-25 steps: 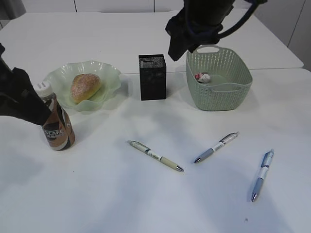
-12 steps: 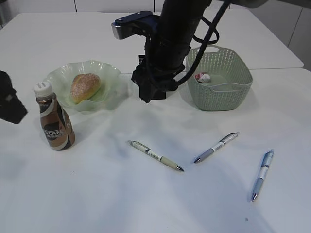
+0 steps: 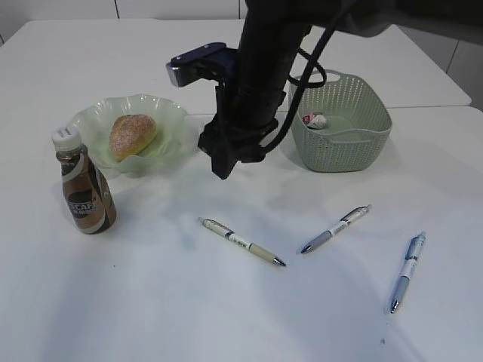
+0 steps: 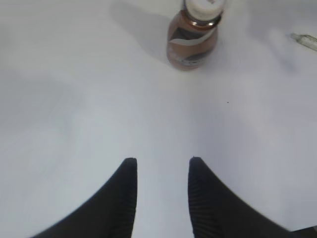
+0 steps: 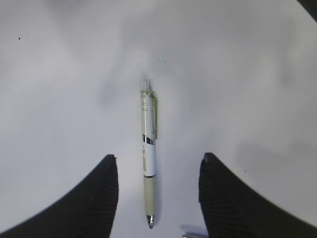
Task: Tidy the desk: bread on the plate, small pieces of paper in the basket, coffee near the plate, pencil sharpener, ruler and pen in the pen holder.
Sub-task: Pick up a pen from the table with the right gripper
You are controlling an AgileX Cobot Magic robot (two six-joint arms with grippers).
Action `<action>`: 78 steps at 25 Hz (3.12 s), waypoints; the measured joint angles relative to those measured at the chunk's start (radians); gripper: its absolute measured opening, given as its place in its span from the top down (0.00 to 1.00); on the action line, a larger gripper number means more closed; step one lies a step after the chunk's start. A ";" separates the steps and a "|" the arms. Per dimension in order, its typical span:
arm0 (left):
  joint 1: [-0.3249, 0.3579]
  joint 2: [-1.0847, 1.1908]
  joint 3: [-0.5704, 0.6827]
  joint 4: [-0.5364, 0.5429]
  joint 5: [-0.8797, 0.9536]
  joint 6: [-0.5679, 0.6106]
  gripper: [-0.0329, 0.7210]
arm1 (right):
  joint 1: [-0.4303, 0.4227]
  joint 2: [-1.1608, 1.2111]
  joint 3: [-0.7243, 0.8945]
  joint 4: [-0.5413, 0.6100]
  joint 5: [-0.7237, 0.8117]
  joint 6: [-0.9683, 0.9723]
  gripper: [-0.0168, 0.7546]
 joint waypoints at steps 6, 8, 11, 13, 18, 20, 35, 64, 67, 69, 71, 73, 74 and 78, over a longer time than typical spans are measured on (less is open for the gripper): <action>0.072 0.000 0.000 0.000 -0.002 -0.006 0.64 | 0.032 0.057 0.000 -0.012 -0.004 -0.016 0.43; 0.073 0.000 0.000 0.000 -0.004 -0.006 0.64 | 0.039 0.067 0.000 -0.027 -0.005 -0.019 0.43; 0.085 0.000 0.000 0.000 -0.003 -0.006 0.64 | 0.041 0.088 0.000 -0.038 -0.005 -0.021 0.43; 0.097 0.000 0.000 0.000 -0.003 -0.006 0.64 | 0.041 0.101 0.000 -0.042 -0.008 -0.021 0.43; 0.161 0.000 0.000 0.000 -0.008 -0.006 0.63 | 0.052 0.127 0.000 -0.046 -0.012 -0.023 0.43; 0.182 0.000 0.000 0.000 -0.008 -0.006 0.63 | 0.067 0.137 0.000 -0.046 -0.013 -0.024 0.43; 0.187 0.000 0.000 -0.037 -0.018 -0.006 0.63 | 0.081 0.210 -0.010 -0.112 -0.019 -0.030 0.43; 0.187 0.000 0.000 -0.043 -0.023 -0.006 0.63 | 0.081 0.236 -0.010 -0.121 -0.021 -0.008 0.43; 0.187 0.000 0.000 -0.043 -0.023 -0.006 0.63 | 0.081 0.248 -0.010 -0.121 -0.021 -0.005 0.43; 0.187 0.000 0.000 -0.044 -0.023 -0.006 0.63 | 0.081 0.252 -0.010 -0.121 -0.021 -0.003 0.43; 0.187 0.000 0.000 -0.045 -0.023 -0.006 0.63 | 0.081 0.257 -0.010 -0.119 -0.021 -0.003 0.43; 0.187 0.000 0.000 -0.045 -0.023 -0.006 0.63 | 0.081 0.257 -0.010 -0.117 -0.021 -0.001 0.43; 0.187 0.000 0.000 -0.045 -0.023 -0.006 0.63 | 0.081 0.257 -0.010 -0.116 -0.021 -0.001 0.43; 0.187 0.000 0.000 -0.045 -0.023 -0.006 0.63 | 0.081 0.257 -0.010 -0.113 -0.021 0.001 0.46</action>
